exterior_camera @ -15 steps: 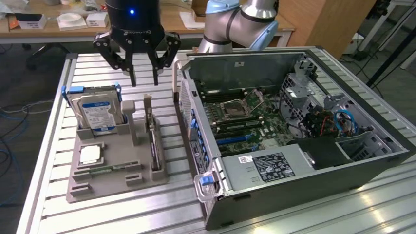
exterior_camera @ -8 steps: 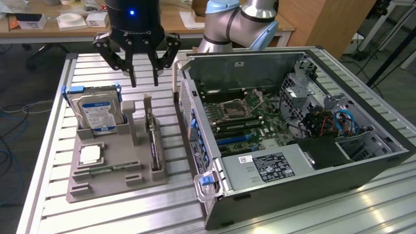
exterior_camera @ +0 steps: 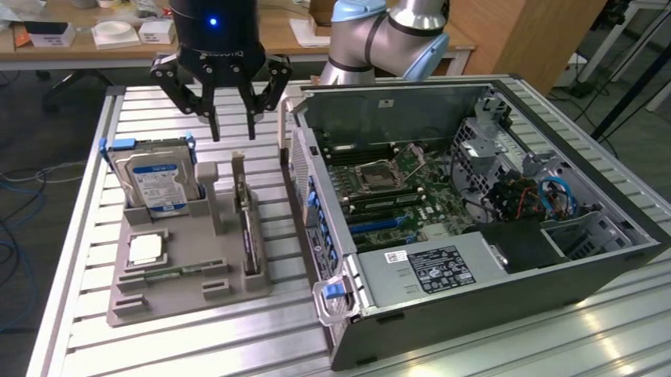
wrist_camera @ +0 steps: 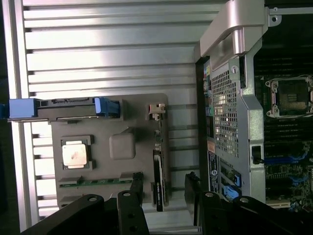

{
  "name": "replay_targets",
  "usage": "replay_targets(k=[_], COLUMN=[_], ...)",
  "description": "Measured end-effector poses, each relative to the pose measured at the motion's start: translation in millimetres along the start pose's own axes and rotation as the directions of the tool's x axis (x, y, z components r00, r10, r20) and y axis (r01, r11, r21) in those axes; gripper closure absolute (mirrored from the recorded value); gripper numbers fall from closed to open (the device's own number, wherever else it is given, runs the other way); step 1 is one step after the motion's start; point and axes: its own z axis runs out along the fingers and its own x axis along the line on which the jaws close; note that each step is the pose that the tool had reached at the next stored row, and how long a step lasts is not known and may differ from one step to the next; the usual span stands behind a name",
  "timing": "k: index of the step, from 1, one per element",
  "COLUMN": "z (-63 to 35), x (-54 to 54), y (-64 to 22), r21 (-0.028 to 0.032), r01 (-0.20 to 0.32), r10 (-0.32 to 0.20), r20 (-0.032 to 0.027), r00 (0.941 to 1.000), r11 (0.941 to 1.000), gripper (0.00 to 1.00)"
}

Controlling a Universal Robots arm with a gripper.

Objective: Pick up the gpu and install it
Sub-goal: 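Pick up the gpu and move the gpu toward the slot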

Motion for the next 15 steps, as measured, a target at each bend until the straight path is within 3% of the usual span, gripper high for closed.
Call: replay_targets(k=[15], z=[8.8], x=[0.2], y=[-0.4], r21=[0.0], r01=[0.0], r10=[0.0], r20=[0.0], r00=[1.0], r11=[1.0], gripper=[0.53])
